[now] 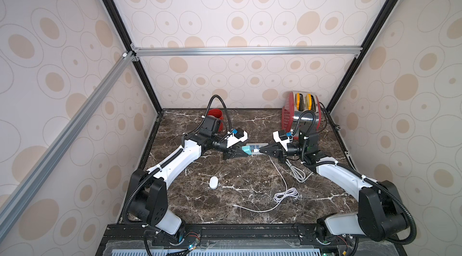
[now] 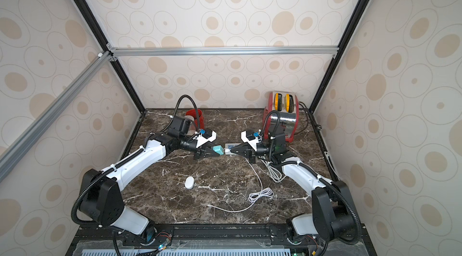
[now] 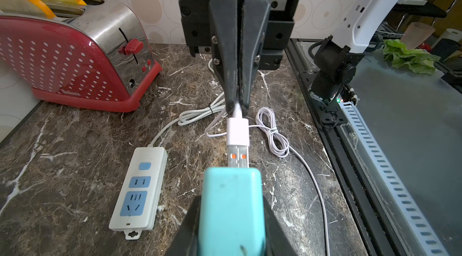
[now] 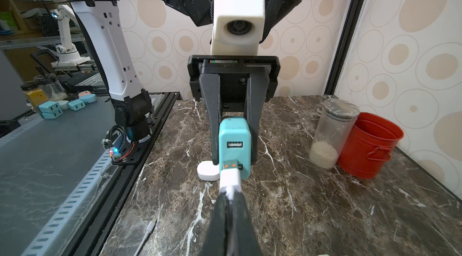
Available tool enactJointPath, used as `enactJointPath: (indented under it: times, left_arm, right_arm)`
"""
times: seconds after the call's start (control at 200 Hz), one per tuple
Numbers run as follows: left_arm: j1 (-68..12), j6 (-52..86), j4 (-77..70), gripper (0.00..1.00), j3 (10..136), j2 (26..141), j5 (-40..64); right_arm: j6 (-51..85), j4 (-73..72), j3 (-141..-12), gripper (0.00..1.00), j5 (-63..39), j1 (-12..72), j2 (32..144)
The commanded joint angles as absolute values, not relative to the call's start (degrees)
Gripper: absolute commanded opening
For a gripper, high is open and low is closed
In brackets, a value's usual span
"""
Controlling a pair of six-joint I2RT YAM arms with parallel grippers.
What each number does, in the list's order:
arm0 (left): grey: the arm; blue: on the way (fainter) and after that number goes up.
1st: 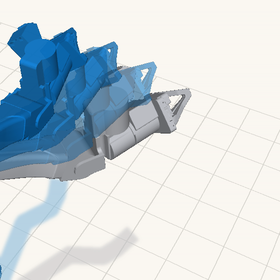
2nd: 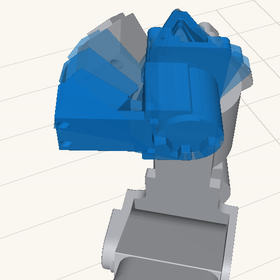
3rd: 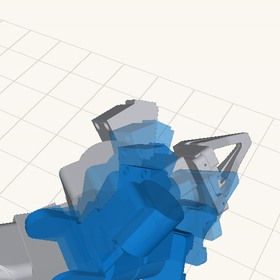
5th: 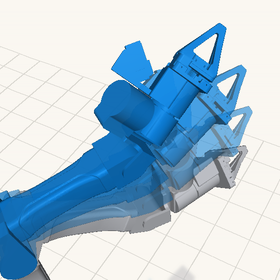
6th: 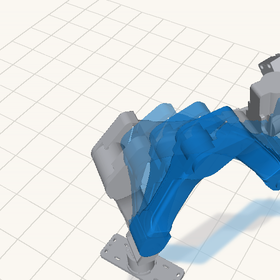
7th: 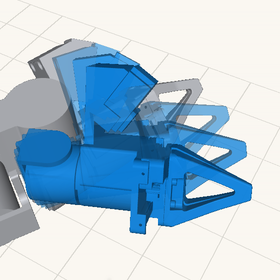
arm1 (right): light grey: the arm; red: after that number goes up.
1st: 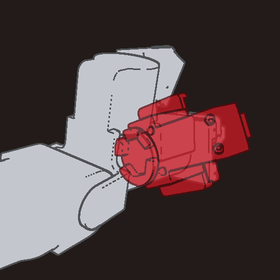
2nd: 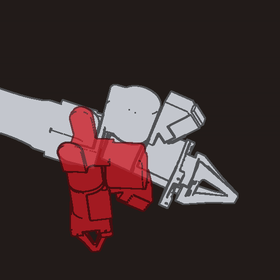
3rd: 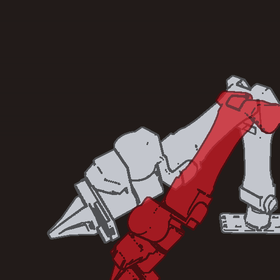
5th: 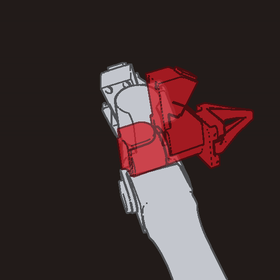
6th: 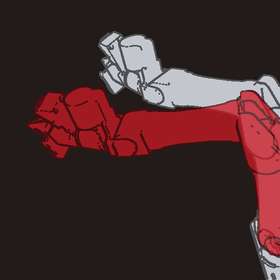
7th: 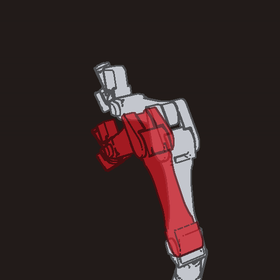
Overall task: Charge the bluetooth headset
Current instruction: Insert the charging cable into the plug.
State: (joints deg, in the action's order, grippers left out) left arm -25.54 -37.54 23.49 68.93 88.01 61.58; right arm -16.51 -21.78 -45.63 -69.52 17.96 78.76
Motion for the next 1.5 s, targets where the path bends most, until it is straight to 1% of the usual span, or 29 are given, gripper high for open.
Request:
enactJointPath:
  times: [0.0,0.335,0.511,0.671,0.846,1.237,1.312,1.417,1.497]
  left_arm:
    - [-25.8,-38.9,23.0,0.00,71.5,87.8,63.7]
    - [-25.8,-38.2,21.9,0.00,71.5,87.7,63.6]
    - [-25.8,-38.1,21.6,0.00,71.4,87.8,63.7]
    - [-25.8,-37.6,20.8,0.00,71.4,87.8,63.3]
    - [-25.8,-37.2,20.0,0.00,71.4,87.9,63.2]
    - [-26.1,-37.3,20.6,0.00,72.2,88.1,65.0]
    - [-26.1,-37.3,20.7,0.00,72.4,88.1,64.9]
    - [-26.1,-37.8,20.8,0.00,72.8,88.2,64.9]
    - [-26.1,-37.0,19.4,0.00,72.8,88.1,65.0]
  right_arm:
    - [-18.2,-20.4,-46.1,0.00,-68.2,19.0,78.2]
    - [-15.9,-22.1,-45.4,0.00,-65.8,19.3,77.7]
    - [-13.5,-24.9,-45.1,0.00,-68.0,19.3,78.0]
    - [-16.1,-19.5,-46.4,0.00,-71.5,19.2,78.4]
    - [-18.9,-15.1,-47.0,0.00,-72.6,19.3,78.1]
    - [-17.3,-19.6,-49.9,0.00,-73.8,19.7,82.1]
    - [-19.0,-17.3,-50.9,0.00,-74.3,20.7,82.3]
    - [-24.9,-9.3,-52.1,0.00,-74.3,22.6,82.3]
    - [-25.5,-7.8,-52.2,0.00,-75.3,23.2,82.5]
